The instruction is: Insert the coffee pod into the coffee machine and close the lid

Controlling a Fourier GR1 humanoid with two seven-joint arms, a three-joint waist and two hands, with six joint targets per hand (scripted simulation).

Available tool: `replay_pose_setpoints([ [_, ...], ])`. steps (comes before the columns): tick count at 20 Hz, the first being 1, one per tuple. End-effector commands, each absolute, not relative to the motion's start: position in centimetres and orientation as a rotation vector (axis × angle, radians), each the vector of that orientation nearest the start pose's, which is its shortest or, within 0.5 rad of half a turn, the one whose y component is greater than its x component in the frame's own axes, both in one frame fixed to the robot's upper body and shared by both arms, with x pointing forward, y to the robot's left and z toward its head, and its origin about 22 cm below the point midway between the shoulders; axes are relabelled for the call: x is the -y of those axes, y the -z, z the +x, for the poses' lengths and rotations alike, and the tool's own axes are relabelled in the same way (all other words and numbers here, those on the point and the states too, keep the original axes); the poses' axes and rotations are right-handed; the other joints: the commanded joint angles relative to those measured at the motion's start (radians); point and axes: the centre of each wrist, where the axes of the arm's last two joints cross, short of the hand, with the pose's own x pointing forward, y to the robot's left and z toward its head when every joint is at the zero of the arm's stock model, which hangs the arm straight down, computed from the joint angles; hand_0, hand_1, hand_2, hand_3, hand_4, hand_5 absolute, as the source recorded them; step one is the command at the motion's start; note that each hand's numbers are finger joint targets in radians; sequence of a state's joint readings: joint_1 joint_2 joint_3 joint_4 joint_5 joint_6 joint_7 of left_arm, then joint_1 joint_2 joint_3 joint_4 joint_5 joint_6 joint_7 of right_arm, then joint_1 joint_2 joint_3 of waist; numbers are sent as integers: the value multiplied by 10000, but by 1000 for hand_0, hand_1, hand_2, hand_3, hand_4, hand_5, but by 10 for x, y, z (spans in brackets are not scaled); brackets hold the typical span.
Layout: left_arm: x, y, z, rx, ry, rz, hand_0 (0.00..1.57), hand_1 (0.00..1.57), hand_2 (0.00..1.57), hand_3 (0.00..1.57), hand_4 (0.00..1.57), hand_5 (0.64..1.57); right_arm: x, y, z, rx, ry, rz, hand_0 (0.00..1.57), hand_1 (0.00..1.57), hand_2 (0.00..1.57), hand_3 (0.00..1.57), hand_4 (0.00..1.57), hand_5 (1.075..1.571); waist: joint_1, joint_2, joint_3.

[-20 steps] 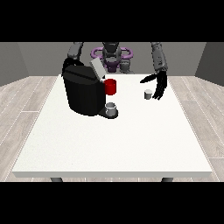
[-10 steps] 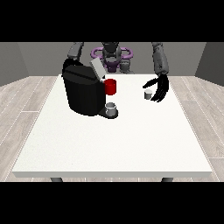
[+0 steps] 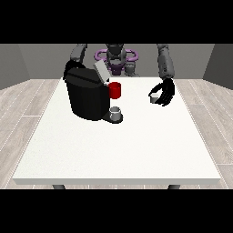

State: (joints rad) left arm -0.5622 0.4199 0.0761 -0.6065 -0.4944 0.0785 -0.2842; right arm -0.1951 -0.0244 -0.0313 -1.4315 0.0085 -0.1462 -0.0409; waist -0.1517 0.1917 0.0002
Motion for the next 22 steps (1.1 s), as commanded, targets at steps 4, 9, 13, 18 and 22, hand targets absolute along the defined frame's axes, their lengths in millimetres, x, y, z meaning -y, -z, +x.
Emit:
replay_pose_setpoints([
  [4, -364, 15, 353, 13776, 7629, 7837, 987, 987, 1095, 867, 286, 1571, 208, -25, 290, 16993, 547, -777, 0, 0, 0, 0, 487, 1571, -295, 434, -11],
  [9, -371, 25, 342, 12964, 8337, 7644, 1115, 1115, 1173, 966, 280, 1571, 227, -4, 286, 16605, 817, -994, 0, 0, 0, 0, 424, 1571, 113, 154, -5],
  [13, -355, -4, 370, 13988, 8359, 7306, 1317, 1317, 1430, 1407, 548, 1571, 240, -17, 298, 16328, 944, -900, 0, 0, 0, 0, 442, 1571, 20, 9, -4],
  [18, -342, -60, 401, 15268, 9100, 6432, 1400, 1400, 1423, 1364, 595, 1571, 227, 6, 297, 16067, 771, -1006, 0, 0, 0, 0, 490, 1571, 195, -298, 1],
  [22, -317, -57, 405, 15060, 9386, 5672, 1289, 1289, 1362, 1337, 557, 1571, 233, 21, 294, 15401, 980, -1277, 0, 0, 0, 0, 443, 1571, 476, -966, 1],
])
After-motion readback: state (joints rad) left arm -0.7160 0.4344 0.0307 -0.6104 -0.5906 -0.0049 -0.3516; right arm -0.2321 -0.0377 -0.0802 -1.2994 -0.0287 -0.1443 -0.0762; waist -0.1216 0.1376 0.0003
